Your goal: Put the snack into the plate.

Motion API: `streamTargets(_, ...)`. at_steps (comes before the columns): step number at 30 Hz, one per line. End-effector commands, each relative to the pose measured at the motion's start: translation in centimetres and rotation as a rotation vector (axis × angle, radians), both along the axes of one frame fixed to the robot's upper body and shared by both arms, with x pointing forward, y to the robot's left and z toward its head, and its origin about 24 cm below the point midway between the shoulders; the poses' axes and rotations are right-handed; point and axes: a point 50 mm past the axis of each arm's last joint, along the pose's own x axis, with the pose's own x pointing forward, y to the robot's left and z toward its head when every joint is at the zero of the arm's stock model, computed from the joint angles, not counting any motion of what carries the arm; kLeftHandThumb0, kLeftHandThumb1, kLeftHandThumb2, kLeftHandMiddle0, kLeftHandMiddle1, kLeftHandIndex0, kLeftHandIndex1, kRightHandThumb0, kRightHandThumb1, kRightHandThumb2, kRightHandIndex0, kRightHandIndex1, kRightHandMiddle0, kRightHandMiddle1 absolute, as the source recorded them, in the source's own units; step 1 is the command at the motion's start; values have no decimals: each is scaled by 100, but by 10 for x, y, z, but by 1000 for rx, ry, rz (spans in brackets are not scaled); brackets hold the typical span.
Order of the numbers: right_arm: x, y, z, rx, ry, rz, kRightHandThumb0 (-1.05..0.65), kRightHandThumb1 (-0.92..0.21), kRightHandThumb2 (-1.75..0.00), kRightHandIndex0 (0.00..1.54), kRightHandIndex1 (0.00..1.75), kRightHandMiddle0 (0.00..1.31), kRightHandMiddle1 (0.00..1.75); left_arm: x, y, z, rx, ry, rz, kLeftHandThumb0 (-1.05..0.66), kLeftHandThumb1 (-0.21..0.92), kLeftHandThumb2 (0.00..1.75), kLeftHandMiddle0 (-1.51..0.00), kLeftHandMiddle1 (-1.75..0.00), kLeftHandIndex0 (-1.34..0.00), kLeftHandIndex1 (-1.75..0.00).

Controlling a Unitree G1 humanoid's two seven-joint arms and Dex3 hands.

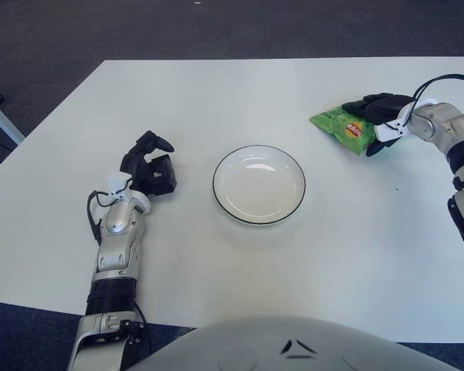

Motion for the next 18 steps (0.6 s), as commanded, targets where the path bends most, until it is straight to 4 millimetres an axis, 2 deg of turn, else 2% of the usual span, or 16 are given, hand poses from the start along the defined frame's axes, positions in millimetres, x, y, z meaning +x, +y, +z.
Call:
streamTargets(1,-5,-2,-24,-16,-14,-10,-105,-92,-17,0,0,0,0,-42,-14,-67,-122,255,51,-49,29,135,-116,-175,-63,-175)
streamTargets(2,-5,-2,-24,-7,-47,-5,-105,-92,-17,0,0,0,0,-42,-14,-67,-123,254,51,-49,29,135,-116,-175,-63,-175)
streamTargets(3,-5,-2,-25,-1,-70,-2,-100,-89,-19,3,5,0,18,-42,-14,-67,-124,253,51,-49,29,135,-116,-175,-63,-175)
streamTargets(5,-5,-3,-24,7,-115,6,-96,-87,-21,5,9,0,34,-41,-14,-67,-125,252,51,-49,29,135,-116,-175,-63,-175)
streamTargets(6,-5,-3,-24,12,-152,10,-90,-82,-26,4,26,0,50,-41,-15,-68,-126,252,49,-49,29,135,-116,-175,-63,-175)
streamTargets(7,-5,-4,-24,16,-179,13,-76,-65,-48,3,69,0,88,-41,-15,-68,-127,252,48,-49,29,135,-116,-175,-63,-175)
streamTargets(8,-6,-5,-23,26,-225,17,-66,-52,-67,2,97,0,113,-41,-15,-68,-129,253,47,-49,29,135,-116,-175,-63,-175)
streamTargets(10,-7,-5,-23,48,-295,22,-55,-50,-87,7,135,24,142,-41,-15,-68,-133,255,45,-49,29,135,-116,-175,-63,-175)
streamTargets(11,-7,-5,-23,58,-324,24,-44,-46,-95,16,139,31,148,-41,-15,-68,-134,257,45,-49,29,135,-115,-175,-63,-175)
streamTargets(13,-8,-5,-23,94,-381,24,-18,-31,-120,43,148,51,164,-40,-14,-68,-136,259,44,-48,30,134,-113,-175,-63,-175)
streamTargets(17,-8,-1,-22,149,-443,35,-3,-14,-142,70,144,67,172,-40,-14,-68,-137,260,44,-48,31,133,-110,-175,-62,-175)
streamTargets(18,-9,0,-22,166,-458,38,-3,-12,-143,73,143,68,173,-40,-14,-68,-137,260,44,-48,31,132,-110,-175,-62,-175)
